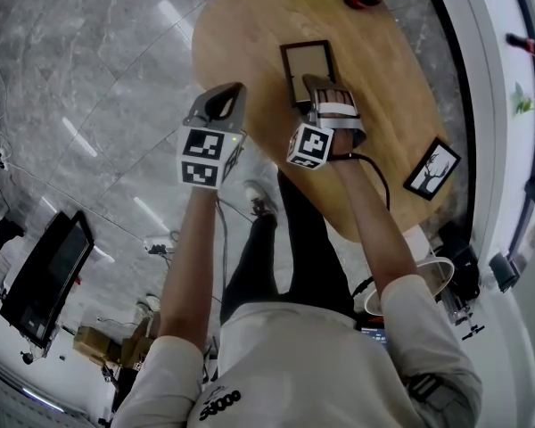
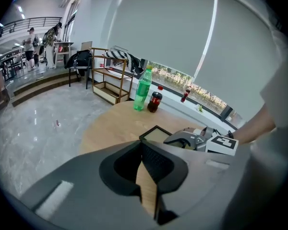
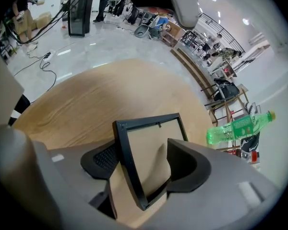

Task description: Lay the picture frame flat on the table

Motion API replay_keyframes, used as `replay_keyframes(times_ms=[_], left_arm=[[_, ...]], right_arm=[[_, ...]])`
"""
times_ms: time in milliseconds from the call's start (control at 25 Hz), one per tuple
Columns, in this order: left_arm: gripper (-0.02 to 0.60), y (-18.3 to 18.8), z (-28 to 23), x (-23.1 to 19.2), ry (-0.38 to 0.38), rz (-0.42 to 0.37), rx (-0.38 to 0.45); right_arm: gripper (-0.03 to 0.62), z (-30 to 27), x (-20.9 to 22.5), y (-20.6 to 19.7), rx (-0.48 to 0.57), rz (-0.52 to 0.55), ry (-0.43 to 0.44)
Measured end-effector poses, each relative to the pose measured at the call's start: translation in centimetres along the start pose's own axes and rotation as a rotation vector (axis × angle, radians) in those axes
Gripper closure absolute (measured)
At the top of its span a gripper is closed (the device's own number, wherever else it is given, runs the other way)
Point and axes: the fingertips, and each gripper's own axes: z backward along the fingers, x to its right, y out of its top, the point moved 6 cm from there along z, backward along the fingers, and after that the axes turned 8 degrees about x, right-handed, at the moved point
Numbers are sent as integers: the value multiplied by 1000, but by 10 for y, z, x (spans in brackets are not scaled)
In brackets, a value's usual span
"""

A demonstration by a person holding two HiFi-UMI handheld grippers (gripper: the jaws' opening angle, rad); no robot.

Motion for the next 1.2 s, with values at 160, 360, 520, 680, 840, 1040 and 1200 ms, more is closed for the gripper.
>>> replay_keyframes(times_ms=[160,360,520,680,840,1040,1200], left_arm=[[572,-7,3,9,-3,8,0],[571,-13,10,23,-15,-1,7],[571,-17,20,33,-21,-8,12],[571,-16,41,45,-28,-23,18],[571,2,67,65,-33,-46,69],[571,24,116,91,-29,-63,128],[571,44,160,112,-18,-76,185]], right_arm=[[307,4,-5,-4,-15,-12,-2],[303,12,-19,-10,-38,-17,-9],[283,24,-27,-14,-35,-18,-35],[323,55,-21,-11,-22,-33,-90],[376,103,-6,-6,39,-147,-123],[473,193,19,7,168,-424,-228],[547,266,34,19,275,-583,-298]])
